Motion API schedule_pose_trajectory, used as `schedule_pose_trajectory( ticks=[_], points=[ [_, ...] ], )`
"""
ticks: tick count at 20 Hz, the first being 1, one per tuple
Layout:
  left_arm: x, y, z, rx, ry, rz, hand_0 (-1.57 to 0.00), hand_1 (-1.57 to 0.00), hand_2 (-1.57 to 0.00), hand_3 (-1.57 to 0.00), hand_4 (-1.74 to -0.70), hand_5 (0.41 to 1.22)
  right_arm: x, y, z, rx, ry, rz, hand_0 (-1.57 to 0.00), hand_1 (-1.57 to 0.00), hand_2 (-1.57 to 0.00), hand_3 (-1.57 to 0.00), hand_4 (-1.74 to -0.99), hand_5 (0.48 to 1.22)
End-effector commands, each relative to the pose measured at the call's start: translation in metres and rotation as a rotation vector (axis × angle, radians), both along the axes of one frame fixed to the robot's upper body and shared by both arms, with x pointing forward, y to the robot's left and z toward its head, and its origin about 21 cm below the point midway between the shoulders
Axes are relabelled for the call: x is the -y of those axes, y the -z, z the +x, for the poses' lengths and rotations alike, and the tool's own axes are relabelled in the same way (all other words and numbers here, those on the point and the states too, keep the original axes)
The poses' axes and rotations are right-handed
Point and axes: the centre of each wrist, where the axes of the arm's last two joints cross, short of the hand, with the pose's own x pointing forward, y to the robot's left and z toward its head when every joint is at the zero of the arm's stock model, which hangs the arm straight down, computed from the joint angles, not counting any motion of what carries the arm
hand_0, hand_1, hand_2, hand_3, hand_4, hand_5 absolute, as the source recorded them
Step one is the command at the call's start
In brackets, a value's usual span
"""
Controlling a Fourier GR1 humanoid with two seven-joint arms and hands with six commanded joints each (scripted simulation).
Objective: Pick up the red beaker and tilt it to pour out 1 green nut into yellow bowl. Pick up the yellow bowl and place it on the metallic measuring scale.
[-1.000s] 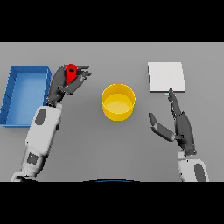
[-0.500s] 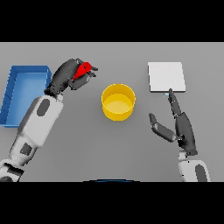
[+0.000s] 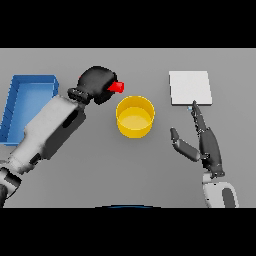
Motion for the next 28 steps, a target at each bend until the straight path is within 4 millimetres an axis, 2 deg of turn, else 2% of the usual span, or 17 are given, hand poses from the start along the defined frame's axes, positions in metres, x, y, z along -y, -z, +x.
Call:
schedule_pose_trajectory(
  ticks=[1, 3, 7, 10, 14, 18, 22, 28],
  points=[
    [0.003, -0.004, 0.003, 0.01, 0.015, 0.067, -1.57, -1.57, -1.57, -1.49, -1.7, 1.205, 0.001, 0.001, -0.003, -0.001, 0.001, 0.003, 0.0, 0.0, 0.0, 0.0, -1.19, 0.675],
    [0.013, -0.007, 0.006, 0.027, 0.073, 0.183, -1.57, -1.57, -1.57, -1.38, -1.71, 1.211, -0.002, 0.003, -0.005, -0.011, -0.002, 0.017, 0.0, 0.0, 0.0, 0.0, -1.195, 0.671],
    [0.032, -0.017, 0.009, 0.049, 0.18, 0.386, -1.57, -1.57, -1.57, -1.29, -1.72, 1.217, 0.0, 0.005, -0.003, -0.03, 0.013, 0.058, 0.0, 0.0, 0.0, 0.0, -1.206, 0.639],
    [0.04, -0.02, 0.012, 0.077, 0.267, 0.493, -1.57, -1.57, -1.57, -1.43, -1.73, 1.219, 0.0, 0.003, -0.001, -0.012, 0.018, 0.037, 0.0, 0.0, 0.0, 0.0, -1.221, 0.617],
    [0.057, -0.021, 0.011, 0.132, 0.338, 0.64, -1.57, -1.57, -1.57, -1.51, -1.73, 1.22, -0.002, 0.007, -0.004, 0.003, 0.033, 0.021, 0.0, 0.0, 0.0, 0.0, -1.205, 0.584],
    [0.065, -0.028, 0.011, 0.214, 0.418, 0.794, -1.57, -1.57, -1.57, -1.55, -1.74, 1.221, -0.004, 0.005, -0.006, 0.009, 0.039, 0.022, 0.0, 0.0, 0.0, 0.0, -1.16, 0.569],
    [0.07, -0.025, 0.01, 0.265, 0.482, 0.924, -1.57, -1.57, -1.57, -1.56, -1.74, 1.221, -0.003, 0.003, 0.0, 0.01, 0.038, 0.041, 0.0, 0.0, 0.0, 0.0, -1.135, 0.567],
    [0.086, -0.024, 0.009, 0.374, 0.555, 1.093, -1.57, -1.57, -1.57, -1.57, -1.73, 1.221, -0.001, 0.004, -0.004, 0.021, 0.033, 0.032, 0.0, 0.0, 0.0, 0.0, -1.135, 0.58]
  ],
)
